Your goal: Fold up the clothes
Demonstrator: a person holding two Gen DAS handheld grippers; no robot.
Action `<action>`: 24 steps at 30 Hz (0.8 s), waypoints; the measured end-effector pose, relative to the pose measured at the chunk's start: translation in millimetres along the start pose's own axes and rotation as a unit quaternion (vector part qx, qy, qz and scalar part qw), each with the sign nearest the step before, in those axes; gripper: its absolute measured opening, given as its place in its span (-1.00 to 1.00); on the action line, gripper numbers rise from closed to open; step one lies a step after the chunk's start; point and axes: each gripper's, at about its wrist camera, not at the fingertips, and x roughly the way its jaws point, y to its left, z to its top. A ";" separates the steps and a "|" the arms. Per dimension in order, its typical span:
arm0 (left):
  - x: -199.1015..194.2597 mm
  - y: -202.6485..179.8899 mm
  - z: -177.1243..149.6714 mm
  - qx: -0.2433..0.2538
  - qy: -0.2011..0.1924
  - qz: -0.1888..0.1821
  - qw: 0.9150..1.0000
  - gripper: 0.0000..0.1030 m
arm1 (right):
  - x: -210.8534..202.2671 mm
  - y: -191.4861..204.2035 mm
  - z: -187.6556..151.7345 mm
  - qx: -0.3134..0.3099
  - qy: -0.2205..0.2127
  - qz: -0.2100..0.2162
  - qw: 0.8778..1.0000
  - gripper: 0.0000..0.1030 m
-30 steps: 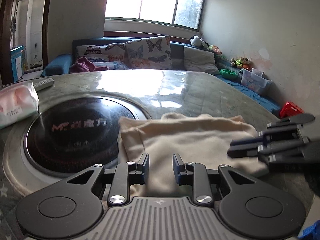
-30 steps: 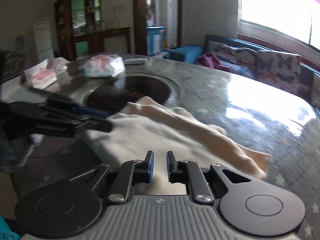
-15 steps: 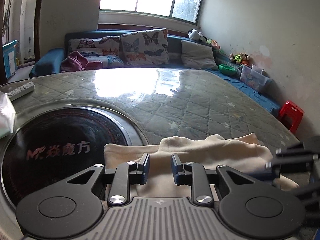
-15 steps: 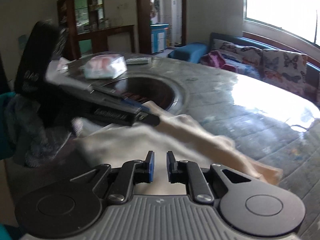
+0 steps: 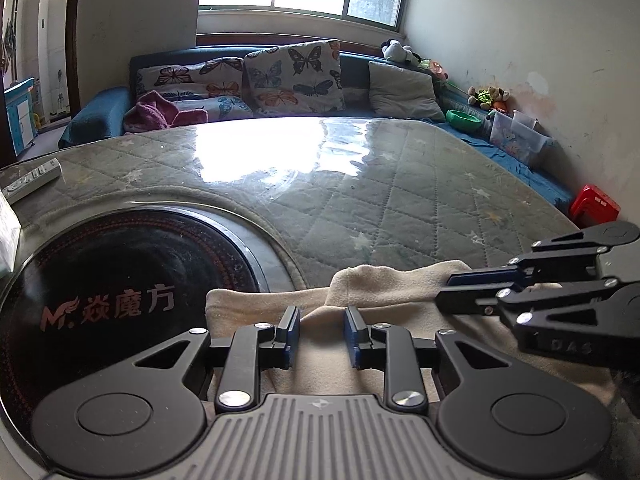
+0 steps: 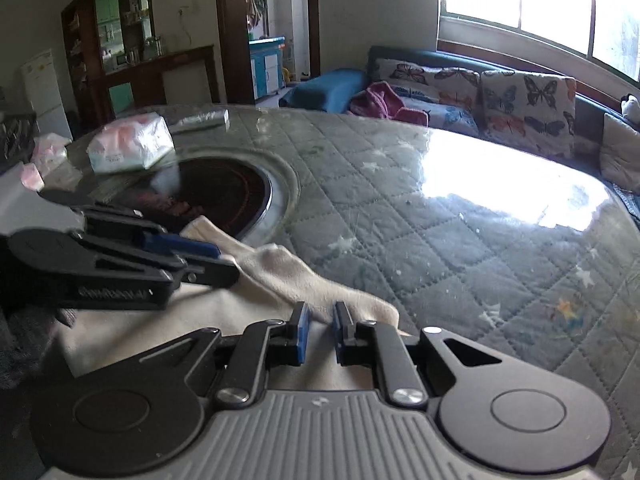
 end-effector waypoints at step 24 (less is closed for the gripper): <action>-9.9 -0.2 -2.1 -0.006 -0.006 0.013 1.000 -0.45 | -14.8 -2.6 4.6 0.003 0.000 -0.004 1.000 -0.78</action>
